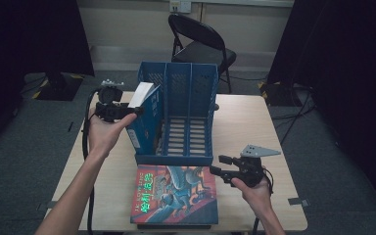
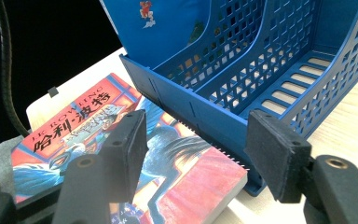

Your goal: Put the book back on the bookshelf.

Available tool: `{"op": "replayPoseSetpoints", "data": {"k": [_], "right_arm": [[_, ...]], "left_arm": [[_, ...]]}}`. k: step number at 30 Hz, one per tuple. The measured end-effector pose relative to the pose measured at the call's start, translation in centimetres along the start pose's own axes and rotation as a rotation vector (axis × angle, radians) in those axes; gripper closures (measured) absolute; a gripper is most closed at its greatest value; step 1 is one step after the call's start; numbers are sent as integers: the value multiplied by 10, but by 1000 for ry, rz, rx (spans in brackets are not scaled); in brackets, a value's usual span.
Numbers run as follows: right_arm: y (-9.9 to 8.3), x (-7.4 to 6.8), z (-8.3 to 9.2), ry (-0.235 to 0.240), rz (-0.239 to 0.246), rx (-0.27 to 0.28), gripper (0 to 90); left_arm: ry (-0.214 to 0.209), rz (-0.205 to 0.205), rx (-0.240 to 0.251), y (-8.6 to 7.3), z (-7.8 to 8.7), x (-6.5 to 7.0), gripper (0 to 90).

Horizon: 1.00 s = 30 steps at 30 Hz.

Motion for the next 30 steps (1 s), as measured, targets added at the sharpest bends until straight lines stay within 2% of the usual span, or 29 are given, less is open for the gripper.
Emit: {"op": "replayPoseSetpoints", "data": {"k": [2, 4, 10, 15, 17, 18, 21, 24, 26, 27, 28, 30], "right_arm": [[0, 0, 0, 0, -2, -1, 381], [0, 0, -1, 1, -2, -2, 380], [0, 1, 0, 1, -6, -2, 380], [0, 1, 0, 1, -7, -1, 378], [0, 2, 1, 0, -7, 2, 378], [0, 2, 1, 0, -7, 1, 378], [0, 2, 1, 0, -7, -1, 378], [0, 3, 1, 1, -8, 0, 377], [0, 3, 2, 0, -9, 2, 377], [0, 3, 2, 1, -10, 2, 377], [0, 3, 2, -2, -9, 1, 377], [0, 4, 3, -3, -13, 4, 377]], "left_arm": [[6, 15, 9, 5, 1, -1, 471], [-8, 34, -36, 10, -2, -1, 452], [28, 45, -134, 21, -14, 1, 438], [70, 29, -160, 29, -21, 6, 434], [71, 35, -190, 31, -25, 6, 433], [88, 21, -216, 33, -27, 7, 433], [121, 7, -231, 35, -33, 9, 430], [127, 2, -298, 37, -41, 10, 426], [130, 24, -308, 38, -45, 8, 436], [145, 11, -313, 39, -46, 8, 465], [142, 11, -323, 39, -47, 7, 511], [134, 32, -337, 40, -48, 4, 515]]}}
Point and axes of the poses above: each handheld gripper's, and its own axes: z roughly backward along the jaws, y roughly out of its top, x roughly to its right, the point moved 2 cm from there along -z, roughly forward along the jaws, and after that the axes turned 1 degree about x, right-handed, at the moved point
